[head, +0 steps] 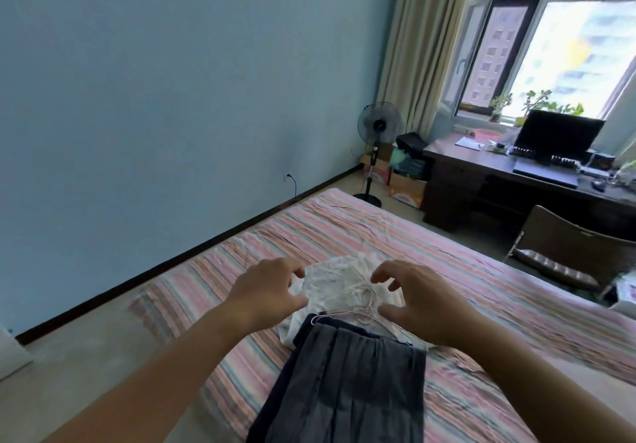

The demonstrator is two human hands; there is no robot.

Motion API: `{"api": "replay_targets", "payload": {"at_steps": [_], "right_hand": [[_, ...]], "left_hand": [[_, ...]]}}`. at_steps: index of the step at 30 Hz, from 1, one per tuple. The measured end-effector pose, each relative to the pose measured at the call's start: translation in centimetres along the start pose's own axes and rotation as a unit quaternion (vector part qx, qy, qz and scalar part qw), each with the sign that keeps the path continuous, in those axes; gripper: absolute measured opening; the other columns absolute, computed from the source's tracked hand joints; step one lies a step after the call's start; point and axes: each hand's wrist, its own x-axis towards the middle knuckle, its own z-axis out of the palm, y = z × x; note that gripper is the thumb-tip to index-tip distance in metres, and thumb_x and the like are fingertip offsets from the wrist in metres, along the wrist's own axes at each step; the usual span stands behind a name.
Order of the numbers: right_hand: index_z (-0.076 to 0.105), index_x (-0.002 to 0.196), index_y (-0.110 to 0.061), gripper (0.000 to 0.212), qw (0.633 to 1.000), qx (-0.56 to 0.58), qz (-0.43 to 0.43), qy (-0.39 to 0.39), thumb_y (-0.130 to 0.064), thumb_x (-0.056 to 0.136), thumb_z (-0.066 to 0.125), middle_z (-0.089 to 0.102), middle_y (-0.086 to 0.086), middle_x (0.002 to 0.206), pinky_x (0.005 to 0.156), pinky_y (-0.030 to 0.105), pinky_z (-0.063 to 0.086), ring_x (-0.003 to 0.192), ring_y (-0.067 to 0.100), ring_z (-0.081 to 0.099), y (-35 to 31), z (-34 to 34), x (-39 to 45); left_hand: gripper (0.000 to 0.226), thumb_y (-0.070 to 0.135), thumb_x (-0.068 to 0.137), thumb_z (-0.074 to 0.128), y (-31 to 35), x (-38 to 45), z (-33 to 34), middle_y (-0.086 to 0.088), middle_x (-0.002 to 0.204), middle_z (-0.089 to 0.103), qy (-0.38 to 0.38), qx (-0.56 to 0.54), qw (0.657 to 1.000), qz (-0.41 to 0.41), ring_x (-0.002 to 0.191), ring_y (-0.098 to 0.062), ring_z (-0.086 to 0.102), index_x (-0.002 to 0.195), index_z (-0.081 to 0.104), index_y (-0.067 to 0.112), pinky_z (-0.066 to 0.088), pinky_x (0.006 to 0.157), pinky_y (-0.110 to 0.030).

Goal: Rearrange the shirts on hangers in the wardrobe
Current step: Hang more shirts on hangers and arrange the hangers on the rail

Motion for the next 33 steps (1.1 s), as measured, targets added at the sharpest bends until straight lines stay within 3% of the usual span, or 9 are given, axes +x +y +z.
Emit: {"api": "replay_targets", "payload": {"at_steps": [4, 11, 14, 17, 24, 33], "right_hand": [[0.058, 0.120, -0.033, 0.039, 0.999, -0.012, 0.036, 0.011, -0.033, 0.085, 0.074, 0.062, -0.015, 0.120, 0.070, 0.007, 0.039, 0.097, 0.003, 0.059, 5.0, 0.6, 0.8], [0.055, 0.124, -0.036, 0.038, 0.993, -0.012, 0.114, -0.015, -0.036, 0.088, 0.069, 0.060, -0.017, 0.124, 0.083, 0.014, 0.046, 0.103, 0.003, 0.059, 14.4, 4.2, 3.3], [0.054, 0.122, -0.037, 0.035, 0.990, -0.015, 0.135, -0.024, -0.038, 0.089, 0.067, 0.061, -0.019, 0.122, 0.080, 0.012, 0.041, 0.102, 0.000, 0.057, 18.9, 7.3, 5.5], [0.056, 0.120, -0.035, 0.030, 0.987, -0.006, 0.154, -0.036, -0.035, 0.091, 0.065, 0.063, -0.018, 0.120, 0.084, 0.017, 0.046, 0.101, 0.001, 0.058, 22.6, 10.2, 8.0], [0.059, 0.121, -0.029, 0.029, 0.979, 0.016, 0.191, -0.069, -0.026, 0.092, 0.062, 0.063, -0.013, 0.120, 0.085, 0.023, 0.047, 0.106, 0.009, 0.060, 29.9, 18.1, 13.1], [0.066, 0.114, -0.023, 0.029, 0.944, 0.104, 0.304, -0.076, -0.016, 0.087, 0.066, 0.069, -0.006, 0.107, 0.074, 0.024, 0.041, 0.088, 0.011, 0.060, 39.7, 28.6, 15.9]], "left_hand": [[0.036, 0.039, 0.083, 0.070, 1.2, 4.7, 3.4, 0.011, 0.096, 0.064, -0.023, -0.012, 1.000, -0.009, 0.087, -0.010, 0.062, 0.117, 0.063, 0.029, 0.052, 0.075, -0.028], [0.034, 0.035, 0.085, 0.066, 1.2, 13.6, 12.0, 0.010, 0.093, 0.060, -0.105, -0.023, 0.994, -0.034, 0.087, -0.012, 0.059, 0.117, 0.062, 0.025, 0.051, 0.077, -0.031], [0.032, 0.033, 0.085, 0.065, 0.0, 17.8, 17.0, 0.004, 0.103, 0.062, -0.143, -0.020, 0.988, -0.047, 0.094, -0.017, 0.060, 0.115, 0.063, 0.022, 0.050, 0.079, -0.032], [0.026, 0.029, 0.086, 0.061, -1.4, 21.3, 21.2, -0.002, 0.113, 0.064, -0.161, -0.019, 0.984, -0.067, 0.098, -0.022, 0.062, 0.110, 0.063, 0.018, 0.052, 0.086, -0.037], [0.017, 0.028, 0.085, 0.059, -5.3, 27.4, 30.0, 0.001, 0.096, 0.066, -0.187, -0.003, 0.978, -0.091, 0.090, -0.021, 0.062, 0.098, 0.065, 0.020, 0.051, 0.078, -0.034], [0.027, 0.025, 0.086, 0.058, -10.3, 31.8, 40.3, -0.001, 0.110, 0.066, -0.216, -0.007, 0.968, -0.131, 0.097, -0.021, 0.062, 0.113, 0.063, 0.019, 0.052, 0.083, -0.034]]}}
